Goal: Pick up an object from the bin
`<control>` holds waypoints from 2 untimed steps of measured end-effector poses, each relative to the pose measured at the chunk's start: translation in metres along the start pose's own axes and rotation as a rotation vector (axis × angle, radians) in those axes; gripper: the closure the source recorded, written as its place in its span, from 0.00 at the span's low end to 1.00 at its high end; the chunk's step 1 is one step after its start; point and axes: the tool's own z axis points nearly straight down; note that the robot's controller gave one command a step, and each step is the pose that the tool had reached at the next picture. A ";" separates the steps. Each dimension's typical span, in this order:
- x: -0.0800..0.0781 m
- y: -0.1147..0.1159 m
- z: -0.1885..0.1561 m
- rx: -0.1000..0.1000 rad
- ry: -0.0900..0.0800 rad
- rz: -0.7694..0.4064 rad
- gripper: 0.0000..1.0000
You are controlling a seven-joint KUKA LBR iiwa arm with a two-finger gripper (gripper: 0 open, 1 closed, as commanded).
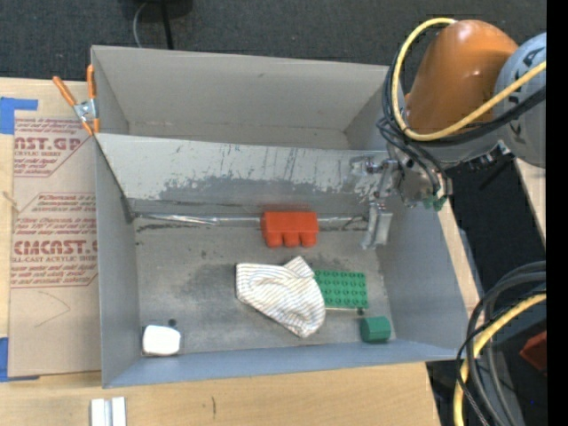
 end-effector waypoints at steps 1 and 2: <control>-0.001 0.000 -0.005 0.001 -0.008 -0.001 0.00; 0.036 0.036 0.051 0.001 -0.008 -0.035 0.00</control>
Offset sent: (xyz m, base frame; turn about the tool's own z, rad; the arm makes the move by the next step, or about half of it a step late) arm -0.0543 0.0542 -0.0760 -0.0538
